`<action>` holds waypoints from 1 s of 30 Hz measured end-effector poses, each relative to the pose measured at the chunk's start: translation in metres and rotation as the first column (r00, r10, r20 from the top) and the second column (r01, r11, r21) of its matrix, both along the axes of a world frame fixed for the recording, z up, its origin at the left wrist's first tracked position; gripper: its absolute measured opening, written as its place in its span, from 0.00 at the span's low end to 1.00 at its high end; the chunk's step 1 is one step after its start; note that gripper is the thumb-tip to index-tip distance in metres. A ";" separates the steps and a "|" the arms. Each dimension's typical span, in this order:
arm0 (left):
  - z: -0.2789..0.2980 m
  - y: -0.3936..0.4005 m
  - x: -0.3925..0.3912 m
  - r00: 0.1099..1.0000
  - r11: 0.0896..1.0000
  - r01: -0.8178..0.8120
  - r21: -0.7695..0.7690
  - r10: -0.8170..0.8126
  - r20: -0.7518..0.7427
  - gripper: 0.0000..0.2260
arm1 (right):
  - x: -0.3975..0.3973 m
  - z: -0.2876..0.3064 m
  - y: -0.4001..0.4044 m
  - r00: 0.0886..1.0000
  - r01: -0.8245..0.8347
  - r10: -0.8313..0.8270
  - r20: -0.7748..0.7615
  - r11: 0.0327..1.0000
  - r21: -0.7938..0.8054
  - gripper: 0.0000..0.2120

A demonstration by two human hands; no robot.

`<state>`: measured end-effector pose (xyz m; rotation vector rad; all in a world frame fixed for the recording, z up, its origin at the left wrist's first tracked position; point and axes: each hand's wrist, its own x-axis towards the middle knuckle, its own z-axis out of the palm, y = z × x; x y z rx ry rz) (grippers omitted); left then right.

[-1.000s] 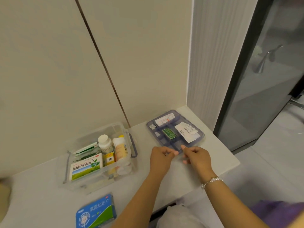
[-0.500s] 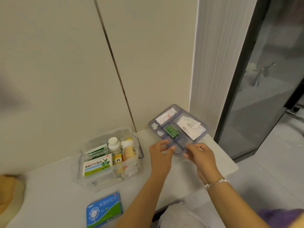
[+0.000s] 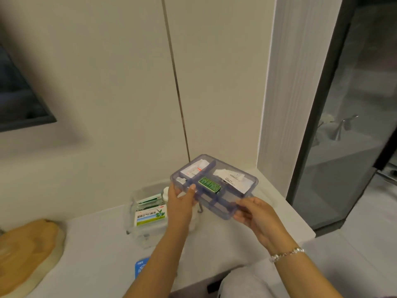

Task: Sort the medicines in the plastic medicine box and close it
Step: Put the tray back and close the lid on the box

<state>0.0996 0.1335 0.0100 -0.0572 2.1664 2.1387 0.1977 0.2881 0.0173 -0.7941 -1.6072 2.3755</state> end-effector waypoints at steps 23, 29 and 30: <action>-0.040 -0.144 -0.024 0.929 0.913 -0.369 -0.175 0.355 -0.106 0.07 | -0.094 -0.025 -0.085 0.997 -0.072 0.072 0.014 0.916 0.395 0.09; -0.050 -0.146 -0.031 0.918 0.876 -0.396 -0.274 0.386 -0.090 0.12 | -0.100 -0.031 -0.086 0.993 -0.103 0.120 -0.010 0.889 0.446 0.11; -0.051 -0.147 -0.031 0.916 0.879 -0.400 -0.261 0.394 -0.077 0.12 | -0.102 -0.031 -0.087 0.991 -0.117 0.132 -0.001 0.877 0.466 0.12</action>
